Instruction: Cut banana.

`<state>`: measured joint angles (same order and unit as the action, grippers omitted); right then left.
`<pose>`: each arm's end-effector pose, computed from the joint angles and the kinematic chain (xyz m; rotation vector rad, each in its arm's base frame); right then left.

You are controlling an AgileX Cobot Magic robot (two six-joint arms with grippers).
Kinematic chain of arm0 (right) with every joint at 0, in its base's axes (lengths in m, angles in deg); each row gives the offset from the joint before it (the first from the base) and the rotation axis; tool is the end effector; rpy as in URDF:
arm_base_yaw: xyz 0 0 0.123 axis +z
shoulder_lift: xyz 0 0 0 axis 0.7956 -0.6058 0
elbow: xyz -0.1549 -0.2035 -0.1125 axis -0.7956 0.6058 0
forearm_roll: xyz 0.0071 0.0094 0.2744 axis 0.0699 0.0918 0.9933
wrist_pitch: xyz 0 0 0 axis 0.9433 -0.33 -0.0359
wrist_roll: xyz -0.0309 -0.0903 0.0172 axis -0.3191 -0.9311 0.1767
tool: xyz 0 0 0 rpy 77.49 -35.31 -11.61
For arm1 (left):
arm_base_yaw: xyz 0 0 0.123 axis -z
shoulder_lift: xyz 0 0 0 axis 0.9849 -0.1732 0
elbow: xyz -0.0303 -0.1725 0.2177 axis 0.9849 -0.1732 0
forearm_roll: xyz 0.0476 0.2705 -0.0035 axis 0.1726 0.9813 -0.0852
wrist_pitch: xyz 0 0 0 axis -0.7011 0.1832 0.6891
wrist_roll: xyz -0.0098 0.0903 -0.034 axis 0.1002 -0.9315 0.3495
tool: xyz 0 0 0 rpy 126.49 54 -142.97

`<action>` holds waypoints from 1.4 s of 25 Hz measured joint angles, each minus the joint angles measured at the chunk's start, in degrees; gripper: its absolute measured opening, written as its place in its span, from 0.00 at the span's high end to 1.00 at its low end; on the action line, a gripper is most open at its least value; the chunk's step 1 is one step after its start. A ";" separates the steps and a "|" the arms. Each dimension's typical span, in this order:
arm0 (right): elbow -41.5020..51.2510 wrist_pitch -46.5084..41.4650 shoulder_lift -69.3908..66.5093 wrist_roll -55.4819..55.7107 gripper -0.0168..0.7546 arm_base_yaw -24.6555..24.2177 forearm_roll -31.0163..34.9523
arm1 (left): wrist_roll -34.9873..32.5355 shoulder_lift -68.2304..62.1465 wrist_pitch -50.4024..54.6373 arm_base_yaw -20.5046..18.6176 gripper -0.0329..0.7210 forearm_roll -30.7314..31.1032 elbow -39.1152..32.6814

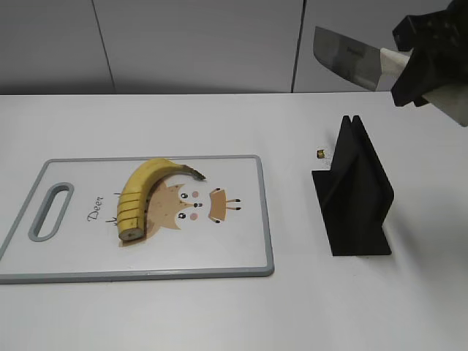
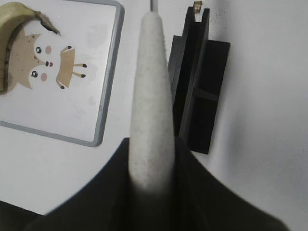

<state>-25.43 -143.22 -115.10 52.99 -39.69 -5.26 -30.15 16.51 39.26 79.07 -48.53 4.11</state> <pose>0.3122 0.0908 0.3074 -0.1764 2.6794 0.3683 0.0963 -0.0056 0.3063 0.2380 2.3507 0.0130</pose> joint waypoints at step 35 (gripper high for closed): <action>9.86 3.65 1.40 9.19 0.77 -0.12 -4.14 | 1.87 27.10 0.70 3.16 0.19 -0.76 -9.09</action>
<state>-15.56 -139.58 -113.70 62.18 -39.81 -9.40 -28.29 43.61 39.97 82.23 -49.29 -4.97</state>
